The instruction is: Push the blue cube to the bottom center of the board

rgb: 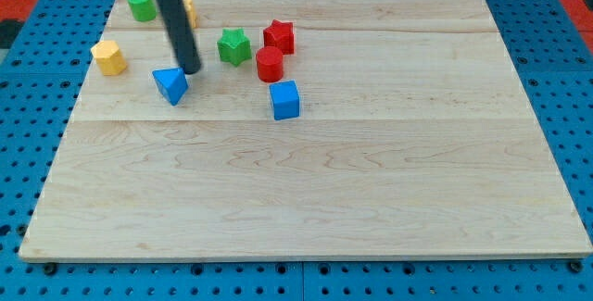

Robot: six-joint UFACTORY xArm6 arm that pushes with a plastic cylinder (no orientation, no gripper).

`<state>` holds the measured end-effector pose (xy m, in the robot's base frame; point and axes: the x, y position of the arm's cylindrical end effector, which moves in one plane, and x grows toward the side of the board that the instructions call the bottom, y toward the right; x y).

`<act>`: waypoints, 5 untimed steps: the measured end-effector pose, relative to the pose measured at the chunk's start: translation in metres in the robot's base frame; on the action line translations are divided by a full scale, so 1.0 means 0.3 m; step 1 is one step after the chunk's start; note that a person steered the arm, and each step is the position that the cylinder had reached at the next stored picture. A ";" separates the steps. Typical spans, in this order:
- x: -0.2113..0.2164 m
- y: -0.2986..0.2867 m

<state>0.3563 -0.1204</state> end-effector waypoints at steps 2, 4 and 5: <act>-0.136 0.112; -0.322 0.121; -0.329 0.121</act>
<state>0.2575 -0.0841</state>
